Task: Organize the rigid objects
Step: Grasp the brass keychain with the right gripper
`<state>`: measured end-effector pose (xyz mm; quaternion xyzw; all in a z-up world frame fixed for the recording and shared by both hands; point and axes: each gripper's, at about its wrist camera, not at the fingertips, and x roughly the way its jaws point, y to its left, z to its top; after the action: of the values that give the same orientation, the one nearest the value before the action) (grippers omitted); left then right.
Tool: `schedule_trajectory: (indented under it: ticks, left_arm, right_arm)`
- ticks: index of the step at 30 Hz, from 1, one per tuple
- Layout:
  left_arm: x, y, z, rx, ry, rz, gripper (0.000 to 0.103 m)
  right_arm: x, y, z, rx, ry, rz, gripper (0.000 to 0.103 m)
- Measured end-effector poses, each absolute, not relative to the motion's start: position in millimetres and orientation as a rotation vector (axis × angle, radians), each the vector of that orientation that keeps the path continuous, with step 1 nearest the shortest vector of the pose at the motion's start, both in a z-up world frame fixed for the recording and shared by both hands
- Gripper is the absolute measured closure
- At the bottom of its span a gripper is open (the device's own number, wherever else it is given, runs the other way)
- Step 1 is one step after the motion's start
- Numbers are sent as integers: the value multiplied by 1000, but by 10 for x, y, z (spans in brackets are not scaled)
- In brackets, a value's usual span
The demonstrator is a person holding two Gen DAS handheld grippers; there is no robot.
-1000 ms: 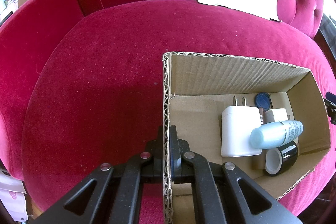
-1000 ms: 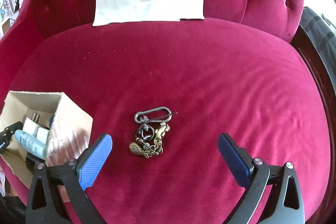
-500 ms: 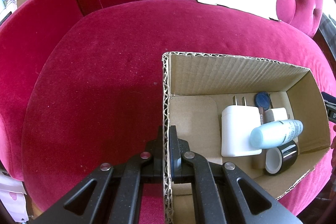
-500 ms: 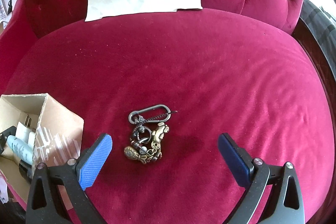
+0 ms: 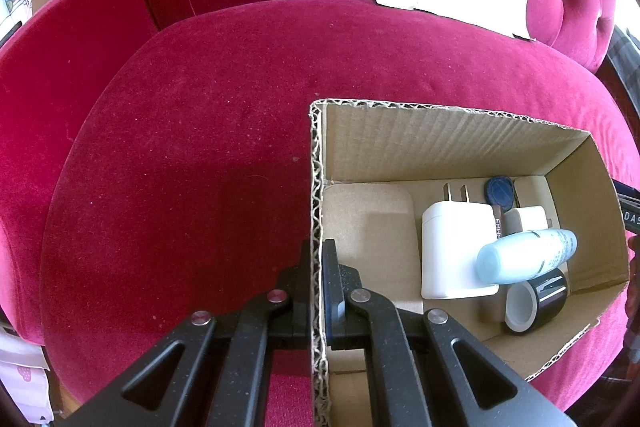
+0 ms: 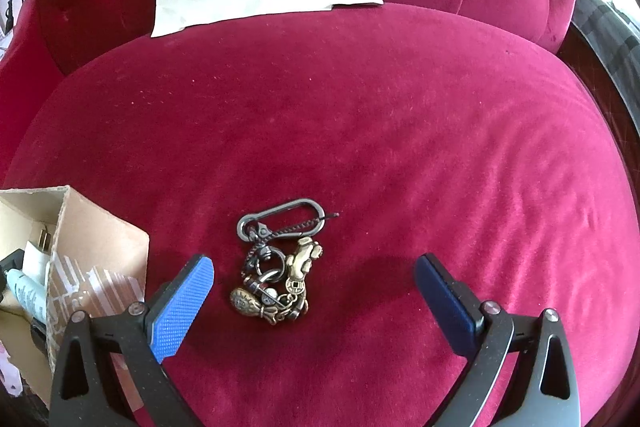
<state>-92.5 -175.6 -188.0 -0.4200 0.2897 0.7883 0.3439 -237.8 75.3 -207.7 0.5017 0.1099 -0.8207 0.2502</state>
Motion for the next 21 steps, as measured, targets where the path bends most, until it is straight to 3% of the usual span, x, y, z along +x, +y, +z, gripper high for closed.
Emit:
schedule_trajectory:
  ticks: [5,11,14,15,16,17,18,21]
  left_arm:
    - [-925,-1751,-1882,-1089,755,2046,100]
    - [-927,-1750,-1881,-1090,754,2046,100]
    - [-927,-1750,-1875,-1089,755,2046,100]
    - [-934,-1757,-1869,-1089,755,2047,100]
    - [-936,-1762,-1864,-1090,755,2047,100]
    - [-917,-1741,-1874,-1087,757,2046,100]
    - [-916,-1747,-1869,-1086,757,2047,100]
    - [-913,-1754,-1865,-1085,758,2047,100]
  right_arm:
    - [-2379,738,-2084,1368,319,-2244,1]
    - [-2395,722,-2076,1370,334,-2272,16]
    - [-2384,736,-2044,1360,338,-2281,35]
    - [-2376,731,-2032,1355,341,-2280,50]
    - [-2364,722,-2016,1347,343,-2277,71]
    - [-2347,708,-2000,1338,348,-2270,80]
    - [-2332,693,-1990,1333,359,-2271,85]
    - [-2341,717,-1990,1336,335,-2261,86]
